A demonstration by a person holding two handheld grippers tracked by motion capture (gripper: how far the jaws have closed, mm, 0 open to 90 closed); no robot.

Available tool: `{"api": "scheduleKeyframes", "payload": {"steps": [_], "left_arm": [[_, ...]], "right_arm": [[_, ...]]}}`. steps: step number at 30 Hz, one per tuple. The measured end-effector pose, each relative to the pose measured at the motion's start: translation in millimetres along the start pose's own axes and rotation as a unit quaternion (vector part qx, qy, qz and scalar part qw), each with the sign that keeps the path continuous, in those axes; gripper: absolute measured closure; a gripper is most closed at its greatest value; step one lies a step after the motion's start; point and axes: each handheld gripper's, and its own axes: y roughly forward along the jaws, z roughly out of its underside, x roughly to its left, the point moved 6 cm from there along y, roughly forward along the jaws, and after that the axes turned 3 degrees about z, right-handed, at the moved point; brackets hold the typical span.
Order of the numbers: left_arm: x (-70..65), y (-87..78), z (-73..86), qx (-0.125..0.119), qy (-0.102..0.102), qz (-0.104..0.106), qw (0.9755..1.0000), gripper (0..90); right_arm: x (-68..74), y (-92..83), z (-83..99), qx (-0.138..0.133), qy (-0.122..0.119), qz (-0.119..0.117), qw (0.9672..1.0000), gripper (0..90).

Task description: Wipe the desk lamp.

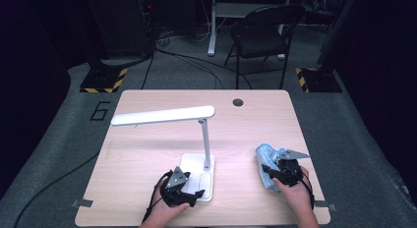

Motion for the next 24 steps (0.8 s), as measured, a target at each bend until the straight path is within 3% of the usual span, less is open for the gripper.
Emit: {"api": "scheduleKeyframes", "payload": {"steps": [9, 18, 24], "left_arm": [[0.3, -0.1, -0.1, 0.001, 0.003, 0.000, 1.0000, 14.4], [0.4, -0.2, 0.0, 0.001, 0.004, 0.000, 1.0000, 14.4], [0.4, -0.1, -0.1, 0.001, 0.003, 0.000, 1.0000, 14.4]], "right_arm": [[2.4, 7.0, 3.8, 0.011, -0.012, 0.005, 0.9999, 60.8], [5.1, 7.8, 1.4, 0.009, -0.020, 0.010, 0.9997, 42.5], [6.9, 3.1, -3.5, 0.000, -0.027, 0.018, 0.9995, 36.5]]}}
